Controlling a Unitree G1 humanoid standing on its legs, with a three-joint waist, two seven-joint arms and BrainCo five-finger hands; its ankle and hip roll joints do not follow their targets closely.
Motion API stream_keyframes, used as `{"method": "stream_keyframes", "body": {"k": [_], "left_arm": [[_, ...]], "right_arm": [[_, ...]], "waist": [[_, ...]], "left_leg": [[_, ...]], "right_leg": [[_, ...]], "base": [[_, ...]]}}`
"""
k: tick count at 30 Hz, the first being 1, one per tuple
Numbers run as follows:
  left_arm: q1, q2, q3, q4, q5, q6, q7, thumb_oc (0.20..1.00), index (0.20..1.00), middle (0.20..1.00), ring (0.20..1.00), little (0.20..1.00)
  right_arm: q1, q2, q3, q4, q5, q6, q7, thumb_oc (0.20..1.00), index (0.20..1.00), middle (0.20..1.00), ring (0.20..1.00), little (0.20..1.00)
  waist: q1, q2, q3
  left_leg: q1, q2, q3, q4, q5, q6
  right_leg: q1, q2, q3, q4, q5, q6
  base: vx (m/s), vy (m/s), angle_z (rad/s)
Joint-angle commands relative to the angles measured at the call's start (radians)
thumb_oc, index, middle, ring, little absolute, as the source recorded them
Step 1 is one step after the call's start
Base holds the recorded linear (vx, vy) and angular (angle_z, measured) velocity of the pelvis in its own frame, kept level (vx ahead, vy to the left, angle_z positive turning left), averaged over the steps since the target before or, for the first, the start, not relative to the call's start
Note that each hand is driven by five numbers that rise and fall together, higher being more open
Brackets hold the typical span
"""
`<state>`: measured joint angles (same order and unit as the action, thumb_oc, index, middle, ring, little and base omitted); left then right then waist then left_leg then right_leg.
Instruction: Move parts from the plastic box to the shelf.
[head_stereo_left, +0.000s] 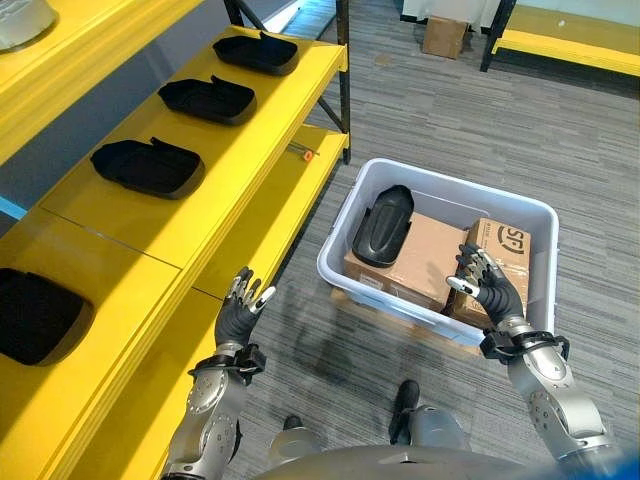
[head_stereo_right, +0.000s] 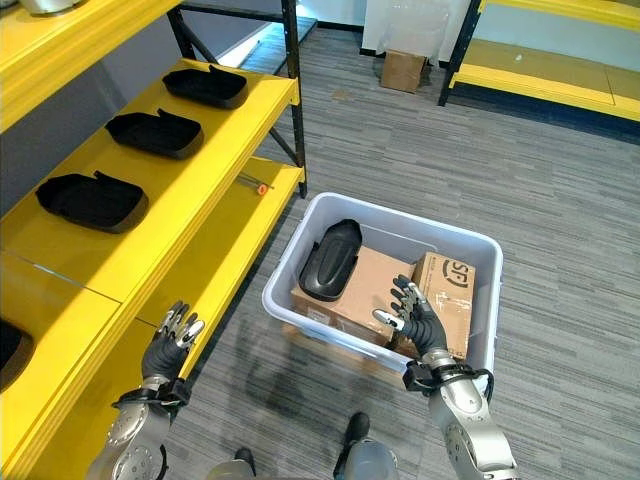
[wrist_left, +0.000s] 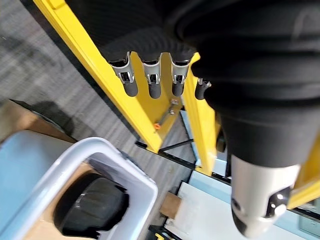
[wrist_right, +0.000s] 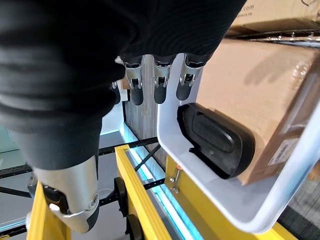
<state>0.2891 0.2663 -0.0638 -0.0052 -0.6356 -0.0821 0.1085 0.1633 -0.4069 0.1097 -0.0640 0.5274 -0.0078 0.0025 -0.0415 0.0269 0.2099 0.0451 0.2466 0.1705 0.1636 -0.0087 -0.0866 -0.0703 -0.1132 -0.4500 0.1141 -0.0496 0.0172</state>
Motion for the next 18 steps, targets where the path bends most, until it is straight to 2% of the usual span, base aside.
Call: {"method": "stream_keyframes", "body": {"k": [1, 2, 3, 5, 6, 7, 8, 9, 11, 13, 14, 15, 16, 17, 18], "left_arm": [[0.0, 0.038, 0.03, -0.069, 0.033, -0.04, -0.02, 1.0, 1.0, 1.0, 1.0, 1.0], [0.007, 0.034, 0.032, -0.068, 0.028, -0.038, -0.021, 1.0, 1.0, 1.0, 1.0, 1.0], [0.01, 0.032, 0.028, -0.07, 0.03, -0.037, -0.019, 1.0, 1.0, 1.0, 1.0, 1.0], [0.008, 0.034, 0.027, -0.071, 0.029, -0.036, -0.019, 1.0, 1.0, 1.0, 1.0, 1.0], [0.012, 0.038, 0.032, -0.074, 0.029, -0.036, -0.017, 1.0, 1.0, 1.0, 1.0, 1.0], [0.017, 0.039, 0.033, -0.079, 0.026, -0.039, -0.016, 1.0, 1.0, 1.0, 1.0, 1.0], [0.02, 0.038, 0.037, -0.081, 0.024, -0.041, -0.011, 1.0, 1.0, 1.0, 1.0, 1.0], [0.018, 0.038, 0.038, -0.078, 0.024, -0.046, -0.004, 1.0, 1.0, 1.0, 1.0, 1.0], [0.016, 0.036, 0.04, -0.075, 0.024, -0.052, -0.001, 1.0, 1.0, 1.0, 1.0, 1.0], [0.012, 0.029, 0.04, -0.071, 0.018, -0.055, -0.001, 1.0, 1.0, 1.0, 1.0, 1.0], [0.012, 0.029, 0.04, -0.07, 0.018, -0.056, -0.001, 1.0, 1.0, 1.0, 1.0, 1.0], [0.026, 0.023, 0.047, -0.062, 0.017, -0.06, -0.018, 1.0, 1.0, 1.0, 1.0, 1.0], [0.026, 0.023, 0.047, -0.062, 0.017, -0.06, -0.018, 1.0, 1.0, 1.0, 1.0, 1.0], [0.027, 0.025, 0.042, -0.07, 0.01, -0.06, -0.025, 1.0, 1.0, 1.0, 1.0, 1.0], [0.027, 0.025, 0.042, -0.07, 0.01, -0.06, -0.025, 1.0, 1.0, 1.0, 1.0, 1.0]], "right_arm": [[0.008, -0.017, -0.011, -0.099, 0.037, -0.056, 0.014, 1.0, 1.0, 1.0, 1.0, 1.0], [0.013, -0.023, -0.007, -0.099, 0.039, -0.055, 0.019, 1.0, 1.0, 1.0, 1.0, 1.0], [0.016, -0.029, -0.007, -0.102, 0.038, -0.061, 0.022, 1.0, 1.0, 1.0, 1.0, 1.0], [0.019, -0.028, -0.009, -0.103, 0.034, -0.06, 0.019, 1.0, 1.0, 1.0, 1.0, 1.0], [0.016, -0.032, -0.009, -0.1, 0.029, -0.061, 0.016, 1.0, 1.0, 1.0, 1.0, 1.0], [0.013, -0.034, -0.005, -0.095, 0.027, -0.061, 0.017, 1.0, 1.0, 1.0, 1.0, 1.0], [0.009, -0.033, -0.002, -0.086, 0.024, -0.062, 0.015, 1.0, 1.0, 1.0, 1.0, 1.0], [0.001, -0.036, 0.001, -0.075, 0.021, -0.065, 0.009, 1.0, 1.0, 1.0, 1.0, 1.0], [-0.003, -0.034, 0.0, -0.066, 0.023, -0.069, 0.001, 1.0, 1.0, 1.0, 1.0, 1.0], [0.008, -0.028, -0.012, -0.069, 0.017, -0.069, 0.001, 1.0, 1.0, 1.0, 1.0, 1.0], [0.008, -0.029, -0.012, -0.07, 0.017, -0.069, 0.001, 1.0, 1.0, 1.0, 1.0, 1.0], [0.028, -0.017, -0.011, -0.07, 0.008, -0.063, 0.021, 1.0, 1.0, 1.0, 1.0, 1.0], [0.029, -0.017, -0.011, -0.071, 0.008, -0.063, 0.021, 1.0, 1.0, 1.0, 1.0, 1.0], [0.046, 0.002, -0.014, -0.078, 0.017, -0.057, 0.028, 1.0, 1.0, 1.0, 1.0, 1.0], [0.046, 0.002, -0.014, -0.078, 0.017, -0.057, 0.028, 1.0, 1.0, 1.0, 1.0, 1.0]], "waist": [[-0.007, -0.014, 0.0], [0.003, -0.028, 0.024], [0.016, -0.042, 0.053], [0.019, -0.046, 0.064], [0.027, -0.054, 0.077], [0.027, -0.059, 0.078], [0.032, -0.056, 0.078], [0.042, -0.051, 0.081], [0.053, -0.038, 0.084], [0.048, -0.023, 0.08], [0.05, -0.023, 0.08], [0.05, -0.012, 0.068], [0.052, -0.012, 0.068], [0.042, -0.012, 0.064], [0.044, -0.014, 0.065]], "left_leg": [[-0.04, 0.016, -0.052, 0.192, 0.035, -0.03], [-0.108, 0.008, -0.092, 0.353, 0.088, -0.023], [-0.163, -0.018, -0.117, 0.448, 0.094, -0.01], [-0.194, -0.024, -0.112, 0.437, 0.074, -0.002], [-0.229, -0.035, -0.12, 0.315, 0.028, 0.013], [-0.236, -0.024, -0.122, 0.21, 0.049, 0.022], [-0.227, -0.003, -0.13, 0.07, 0.069, 0.011], [-0.228, 0.026, -0.154, -0.051, 0.13, -0.008], [-0.236, 0.054, -0.198, -0.193, 0.194, -0.038], [-0.231, 0.078, -0.186, -0.21, 0.224, -0.067], [-0.228, 0.078, -0.184, -0.211, 0.223, -0.067], [-0.188, 0.07, -0.182, -0.217, 0.184, -0.069], [-0.186, 0.071, -0.179, -0.22, 0.184, -0.069], [-0.188, 0.043, -0.152, -0.164, 0.135, -0.056], [-0.188, 0.041, -0.15, -0.161, 0.133, -0.055]], "right_leg": [[0.023, 0.019, 0.076, -0.066, -0.05, 0.014], [0.052, 0.044, 0.093, -0.084, -0.069, -0.022], [0.07, 0.053, 0.108, -0.088, -0.083, -0.034], [0.074, 0.048, 0.113, -0.09, -0.086, -0.029], [0.074, 0.032, 0.133, -0.09, -0.087, -0.003], [0.065, 0.024, 0.137, -0.088, -0.073, 0.003], [0.065, 0.02, 0.15, -0.082, -0.078, 0.016], [0.067, 0.016, 0.164, -0.077, -0.086, 0.029], [0.074, 0.002, 0.187, -0.063, -0.103, 0.046], [0.079, -0.016, 0.207, -0.054, -0.105, 0.063], [0.079, -0.016, 0.209, -0.053, -0.106, 0.063], [0.084, -0.018, 0.239, -0.063, -0.097, 0.072], [0.084, -0.018, 0.241, -0.064, -0.096, 0.072], [0.097, -0.057, 0.243, -0.086, -0.063, 0.095], [0.099, -0.059, 0.245, -0.087, -0.062, 0.096]], "base": [[0.1, -0.236, -0.43], [0.13, -0.251, -0.41], [0.13, -0.249, -0.32], [0.09, -0.009, -0.44], [0.1, 0.151, -0.46], [0.16, 0.24, -0.35], [0.14, 0.237, -0.31], [0.21, 0.246, -0.52], [0.22, 0.273, -0.53], [0.18, 0.264, -0.73], [0.16, 0.332, -0.73], [0.1, 0.217, -0.37], [0.21, 0.477, -0.51], [0.12, 0.263, -0.71], [0.18, 0.525, -0.82]]}}
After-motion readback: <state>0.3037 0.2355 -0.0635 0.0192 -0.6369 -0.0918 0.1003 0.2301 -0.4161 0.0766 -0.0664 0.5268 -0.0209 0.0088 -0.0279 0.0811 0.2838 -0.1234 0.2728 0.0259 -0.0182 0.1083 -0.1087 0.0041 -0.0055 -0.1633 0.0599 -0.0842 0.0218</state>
